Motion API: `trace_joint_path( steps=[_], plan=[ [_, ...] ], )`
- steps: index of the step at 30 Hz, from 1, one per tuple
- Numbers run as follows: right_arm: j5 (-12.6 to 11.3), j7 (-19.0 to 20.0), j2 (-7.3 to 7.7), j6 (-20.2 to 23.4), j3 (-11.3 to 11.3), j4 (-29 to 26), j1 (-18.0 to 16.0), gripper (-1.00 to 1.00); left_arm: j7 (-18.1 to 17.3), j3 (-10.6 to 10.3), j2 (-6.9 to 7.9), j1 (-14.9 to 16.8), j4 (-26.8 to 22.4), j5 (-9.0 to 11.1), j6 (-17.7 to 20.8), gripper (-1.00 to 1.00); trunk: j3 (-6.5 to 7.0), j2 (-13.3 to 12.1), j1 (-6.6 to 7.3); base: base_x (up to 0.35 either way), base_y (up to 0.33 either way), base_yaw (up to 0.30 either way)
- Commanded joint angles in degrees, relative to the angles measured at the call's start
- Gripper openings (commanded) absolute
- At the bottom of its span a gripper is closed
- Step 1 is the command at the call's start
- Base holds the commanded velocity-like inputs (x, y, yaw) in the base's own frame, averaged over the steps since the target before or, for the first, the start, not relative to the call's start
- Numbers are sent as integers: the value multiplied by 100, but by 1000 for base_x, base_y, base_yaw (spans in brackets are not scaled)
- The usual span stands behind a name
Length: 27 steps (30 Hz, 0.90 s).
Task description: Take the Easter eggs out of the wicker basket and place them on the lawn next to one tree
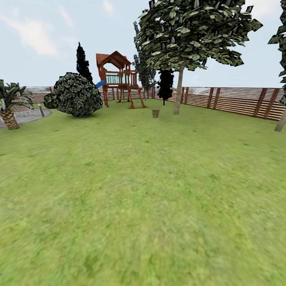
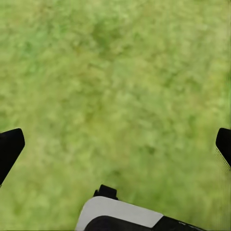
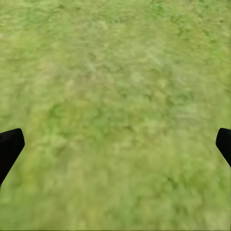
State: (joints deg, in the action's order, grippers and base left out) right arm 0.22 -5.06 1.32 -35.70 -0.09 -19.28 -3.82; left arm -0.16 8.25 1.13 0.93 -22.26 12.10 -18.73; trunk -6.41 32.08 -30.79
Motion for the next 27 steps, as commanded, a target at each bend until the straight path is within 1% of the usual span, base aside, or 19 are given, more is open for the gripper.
trace_joint_path(
  steps=[1, 12, 18, 23, 27],
  plan=[
    [4, -14, 0, -16, 1, 3, -4, 100, -2, -7, 1, 4, 3, 38, -16, 100, 9, -34, 17, 329, 0, 0],
    [4, -20, 4, -16, 1, 3, -4, 100, -10, -8, 1, 4, 3, 38, -22, 100, 206, -475, 259, 329, 0, 0],
    [4, -21, 8, -16, 1, 3, -4, 100, -6, -8, 1, 4, 3, 38, -255, 100, 314, -716, 391, 330, 0, 0],
    [5, -21, 9, -16, -3, 3, -4, 100, -9, -8, 2, 4, 3, 38, -303, 100, 404, -916, 500, 330, 0, 0],
    [8, -21, 9, -16, -4, 3, -5, 100, -6, -8, 2, 4, 3, 38, -306, 100, 404, -916, 500, 330, 0, 0]
  ],
)
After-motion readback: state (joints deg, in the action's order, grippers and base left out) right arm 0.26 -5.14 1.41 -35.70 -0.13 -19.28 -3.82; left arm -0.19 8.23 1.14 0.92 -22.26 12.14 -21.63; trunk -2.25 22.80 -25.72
